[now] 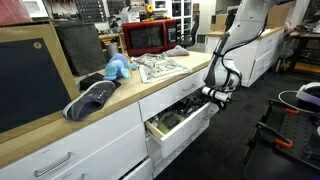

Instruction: Open the right second drawer of the cabinet to the left

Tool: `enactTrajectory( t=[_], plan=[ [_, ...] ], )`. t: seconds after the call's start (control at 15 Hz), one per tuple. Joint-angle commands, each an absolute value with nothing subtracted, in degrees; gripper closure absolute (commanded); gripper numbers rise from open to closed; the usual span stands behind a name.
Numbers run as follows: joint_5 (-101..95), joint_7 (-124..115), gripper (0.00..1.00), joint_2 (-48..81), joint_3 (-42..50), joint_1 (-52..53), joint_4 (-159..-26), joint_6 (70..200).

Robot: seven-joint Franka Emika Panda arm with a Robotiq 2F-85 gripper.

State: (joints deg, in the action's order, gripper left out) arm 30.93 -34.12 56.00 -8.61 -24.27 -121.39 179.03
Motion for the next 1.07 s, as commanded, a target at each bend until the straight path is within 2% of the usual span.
enactTrajectory(
  t=[0.0,1.0],
  plan=[
    [31.6,-31.2,0.00,52.8,-6.0,-22.8,-125.5,176.2],
    [29.7,-23.3,0.00,48.9,-2.2,-21.6,-134.2,175.5]
  ],
)
